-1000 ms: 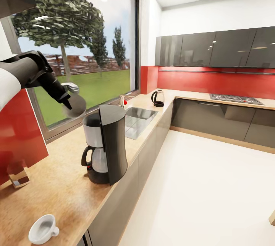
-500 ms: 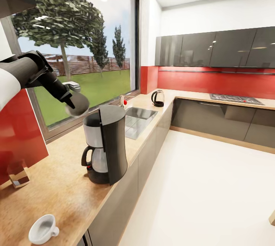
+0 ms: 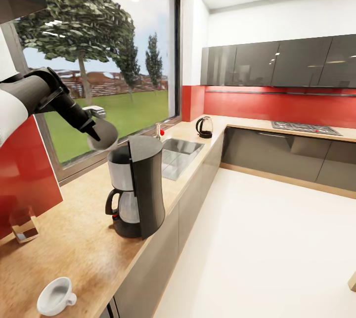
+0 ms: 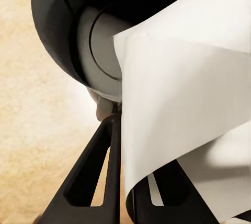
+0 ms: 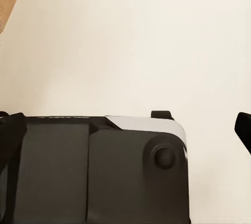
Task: Set up a coffee station on the kitchen countertop: keep the coffee maker on the countertop, move the bottle of coffee from the kitchen shelf to the counter next to the coffee maker, place a paper coffee filter on top of the coffee maker, put the saucer next to the coffee maker with the coffee cup on the saucer, and place the electric kettle next to the coffee maker.
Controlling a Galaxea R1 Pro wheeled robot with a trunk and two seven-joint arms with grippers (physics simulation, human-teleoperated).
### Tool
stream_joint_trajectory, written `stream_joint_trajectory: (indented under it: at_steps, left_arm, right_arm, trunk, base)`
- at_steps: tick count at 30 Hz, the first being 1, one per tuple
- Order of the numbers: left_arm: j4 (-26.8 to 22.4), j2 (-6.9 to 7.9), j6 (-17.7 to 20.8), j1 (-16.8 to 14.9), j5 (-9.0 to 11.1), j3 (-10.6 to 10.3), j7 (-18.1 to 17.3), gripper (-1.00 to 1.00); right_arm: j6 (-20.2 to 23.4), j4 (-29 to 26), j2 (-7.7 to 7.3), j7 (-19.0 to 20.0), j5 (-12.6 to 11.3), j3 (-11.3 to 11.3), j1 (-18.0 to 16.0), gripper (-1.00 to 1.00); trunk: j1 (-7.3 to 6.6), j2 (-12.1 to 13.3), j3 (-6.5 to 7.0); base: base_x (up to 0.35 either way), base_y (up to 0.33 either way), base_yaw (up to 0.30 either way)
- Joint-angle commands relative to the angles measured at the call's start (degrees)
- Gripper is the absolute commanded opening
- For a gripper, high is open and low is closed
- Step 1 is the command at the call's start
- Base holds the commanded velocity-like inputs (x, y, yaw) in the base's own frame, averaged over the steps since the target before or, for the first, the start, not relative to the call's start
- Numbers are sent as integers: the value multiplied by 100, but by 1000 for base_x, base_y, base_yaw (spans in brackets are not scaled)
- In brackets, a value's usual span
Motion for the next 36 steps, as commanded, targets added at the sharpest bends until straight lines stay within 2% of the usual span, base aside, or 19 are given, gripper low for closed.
stream_joint_trajectory:
  at_steps: [1,12,30,36]
  left_arm:
    - [-13,4,41,3,17,-29,-27,-100]
    - [31,7,94,28,74,-29,-27,-100]
    - [139,-31,98,254,85,-37,-27,-100]
    - [131,-53,97,260,260,-39,-27,-100]
  right_arm:
    - [-18,6,2,-13,2,-1,-2,100]
    - [-17,6,2,-13,2,-1,-2,100]
    - [-17,6,4,-13,2,-1,-2,100]
    - [-16,6,3,-13,2,-1,-2,100]
  trunk:
    - [2,-4,-2]
    - [2,-4,-2]
    - [2,-4,-2]
    - [2,-4,-2]
  base:
    - [0,0,0]
    - [0,0,0]
    - [0,0,0]
    - [0,0,0]
